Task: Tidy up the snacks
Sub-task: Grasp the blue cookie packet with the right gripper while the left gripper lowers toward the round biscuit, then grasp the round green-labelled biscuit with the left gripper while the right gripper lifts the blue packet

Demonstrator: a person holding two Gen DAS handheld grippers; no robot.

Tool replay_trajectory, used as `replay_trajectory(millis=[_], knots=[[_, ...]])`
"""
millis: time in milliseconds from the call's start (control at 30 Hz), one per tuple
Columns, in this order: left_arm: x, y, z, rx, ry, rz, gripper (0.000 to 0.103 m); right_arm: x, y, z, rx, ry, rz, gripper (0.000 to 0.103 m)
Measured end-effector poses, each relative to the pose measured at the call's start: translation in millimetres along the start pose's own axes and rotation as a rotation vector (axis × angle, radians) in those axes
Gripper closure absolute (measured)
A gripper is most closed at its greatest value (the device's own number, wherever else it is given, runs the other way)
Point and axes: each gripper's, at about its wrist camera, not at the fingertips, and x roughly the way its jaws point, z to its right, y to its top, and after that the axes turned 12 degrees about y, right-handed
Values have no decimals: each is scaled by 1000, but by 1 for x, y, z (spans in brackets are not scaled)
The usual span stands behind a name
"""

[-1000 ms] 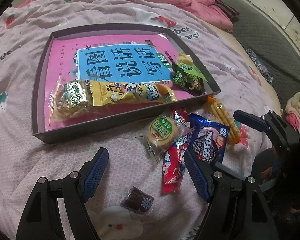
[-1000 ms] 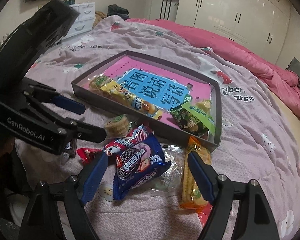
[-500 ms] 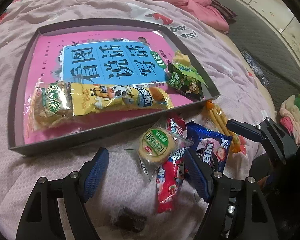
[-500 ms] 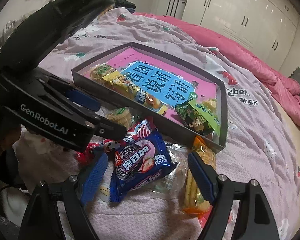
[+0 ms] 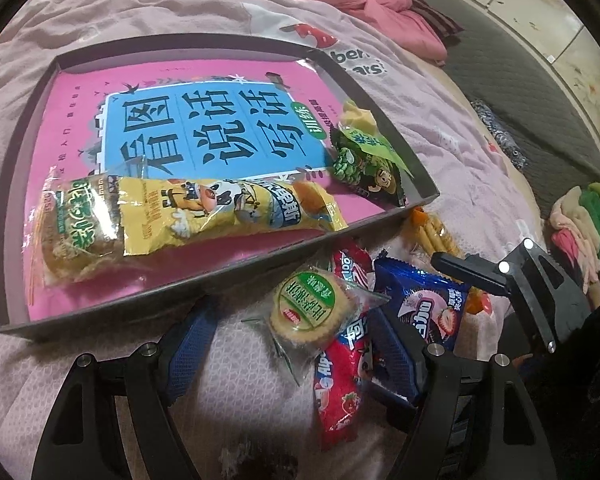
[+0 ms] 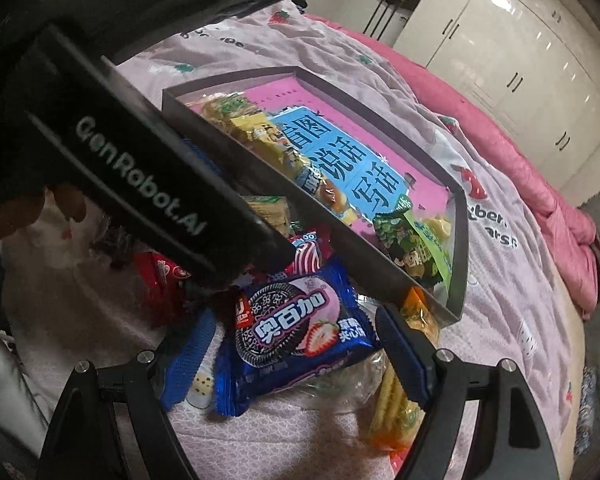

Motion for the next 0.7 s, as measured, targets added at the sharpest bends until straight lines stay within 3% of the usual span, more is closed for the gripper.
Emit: replay_trajectory(millis=[167, 333, 700], knots=[[3, 2, 0, 3, -7, 0, 27, 4, 0, -1, -22, -5, 2, 34], [6, 3, 4, 19, -29, -2, 37, 2, 1, 0, -25, 8, 19, 42], [6, 6, 6, 16, -66, -2, 52, -7, 0, 21, 71, 66, 55, 45]])
